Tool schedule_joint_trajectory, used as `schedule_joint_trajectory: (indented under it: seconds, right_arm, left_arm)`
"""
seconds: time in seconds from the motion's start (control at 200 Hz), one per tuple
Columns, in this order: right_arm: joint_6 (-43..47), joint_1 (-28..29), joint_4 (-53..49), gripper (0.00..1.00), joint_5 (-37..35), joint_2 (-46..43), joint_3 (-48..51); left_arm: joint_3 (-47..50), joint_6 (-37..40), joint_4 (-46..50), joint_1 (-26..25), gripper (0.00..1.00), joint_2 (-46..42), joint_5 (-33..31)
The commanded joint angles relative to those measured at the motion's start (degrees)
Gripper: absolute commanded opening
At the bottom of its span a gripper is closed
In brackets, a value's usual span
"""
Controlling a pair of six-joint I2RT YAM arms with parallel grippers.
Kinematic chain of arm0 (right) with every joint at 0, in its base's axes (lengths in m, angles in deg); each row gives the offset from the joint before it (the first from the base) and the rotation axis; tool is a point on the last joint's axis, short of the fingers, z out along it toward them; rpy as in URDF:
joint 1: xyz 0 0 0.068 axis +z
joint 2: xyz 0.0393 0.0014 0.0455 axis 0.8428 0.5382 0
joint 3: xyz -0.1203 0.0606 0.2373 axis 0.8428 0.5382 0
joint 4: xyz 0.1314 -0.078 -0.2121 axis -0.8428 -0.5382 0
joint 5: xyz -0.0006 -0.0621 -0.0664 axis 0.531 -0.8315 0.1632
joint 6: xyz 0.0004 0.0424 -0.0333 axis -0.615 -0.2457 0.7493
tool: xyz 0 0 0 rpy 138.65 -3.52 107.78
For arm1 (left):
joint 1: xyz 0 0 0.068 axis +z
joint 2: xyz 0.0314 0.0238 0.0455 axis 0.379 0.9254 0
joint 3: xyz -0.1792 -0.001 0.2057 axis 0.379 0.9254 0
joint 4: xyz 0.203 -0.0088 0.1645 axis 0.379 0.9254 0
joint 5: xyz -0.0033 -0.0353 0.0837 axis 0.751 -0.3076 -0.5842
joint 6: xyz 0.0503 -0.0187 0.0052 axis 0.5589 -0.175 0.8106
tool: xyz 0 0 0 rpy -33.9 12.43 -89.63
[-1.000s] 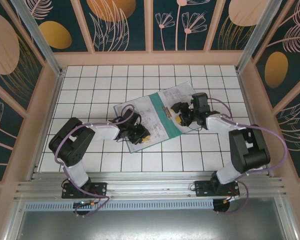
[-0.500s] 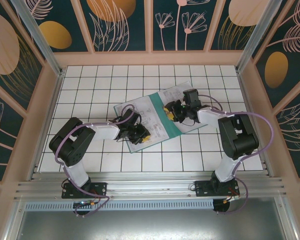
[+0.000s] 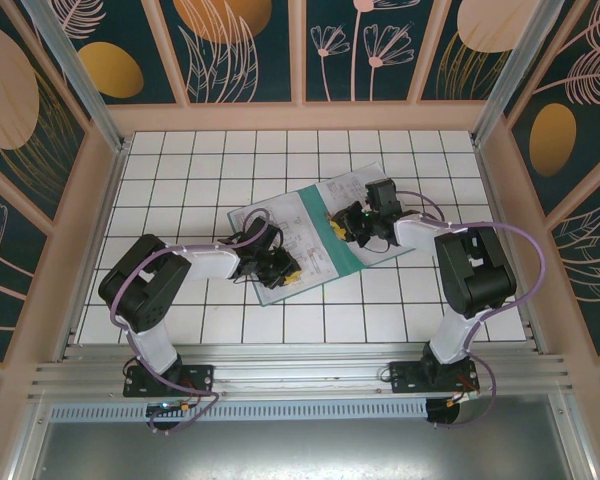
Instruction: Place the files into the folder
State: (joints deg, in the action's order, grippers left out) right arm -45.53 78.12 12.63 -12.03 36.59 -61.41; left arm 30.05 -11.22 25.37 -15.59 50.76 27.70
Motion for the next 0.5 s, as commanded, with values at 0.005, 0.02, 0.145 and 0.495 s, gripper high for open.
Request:
schedule_joint_trajectory:
  seconds: [0.005,0.02,0.145,0.495]
  right_arm:
    - [0.0,0.1,-0.2,0.2,-0.4,0.4,-0.7]
    - [0.0,0.0,-0.2,0.2,-0.4,0.4,-0.6]
    - [-0.1,0.0,-0.3,0.15,-0.4,0.4,-0.5]
    - [1.7,-0.2,-2.9,0.01,-0.1,0.6,0.0]
  left_arm:
    - [-0.6,0.4,2.8,-0.4,0.19,1.6,-1.1]
    - [-0.5,0.4,2.7,-0.4,0.19,1.5,-1.1]
    - [-0.5,0.4,2.7,-0.4,0.19,1.6,-1.1]
    - [0.2,0.0,2.9,-0.4,0.19,0.9,-1.6]
